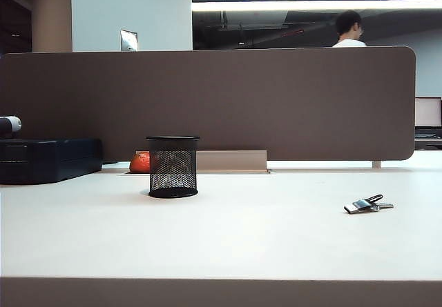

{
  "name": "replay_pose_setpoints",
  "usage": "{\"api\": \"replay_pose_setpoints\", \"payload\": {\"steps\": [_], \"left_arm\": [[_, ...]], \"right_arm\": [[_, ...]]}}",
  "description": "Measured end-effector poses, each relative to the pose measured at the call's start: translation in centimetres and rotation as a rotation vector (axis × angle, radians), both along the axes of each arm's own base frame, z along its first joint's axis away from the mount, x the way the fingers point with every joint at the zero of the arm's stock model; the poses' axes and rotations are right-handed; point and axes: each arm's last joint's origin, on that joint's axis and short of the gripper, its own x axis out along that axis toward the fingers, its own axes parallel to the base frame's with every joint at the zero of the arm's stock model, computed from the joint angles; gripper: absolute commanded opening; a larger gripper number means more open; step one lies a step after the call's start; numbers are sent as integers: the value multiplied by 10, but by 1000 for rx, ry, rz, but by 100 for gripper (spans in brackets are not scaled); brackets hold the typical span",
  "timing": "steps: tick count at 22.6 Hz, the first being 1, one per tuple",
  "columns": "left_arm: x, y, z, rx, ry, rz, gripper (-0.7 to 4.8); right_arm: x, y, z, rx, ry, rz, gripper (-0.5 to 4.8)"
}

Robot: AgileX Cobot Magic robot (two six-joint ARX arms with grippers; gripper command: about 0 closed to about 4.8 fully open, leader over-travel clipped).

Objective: Pick up a bunch of keys from the table, then put them into the black basket.

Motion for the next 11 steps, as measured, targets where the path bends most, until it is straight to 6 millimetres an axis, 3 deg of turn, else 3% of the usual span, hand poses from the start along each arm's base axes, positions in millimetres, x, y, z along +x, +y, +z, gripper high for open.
{"api": "replay_pose_setpoints", "payload": {"steps": [4,11], "left_arm": [[-4,-1,8,3,60,-30,-6],[-15,-2,35,10,46,-85,-6]], "right_arm": [[-7,0,16,3,50,1,-5],[-35,-1,65,91,64,14,-5]]}}
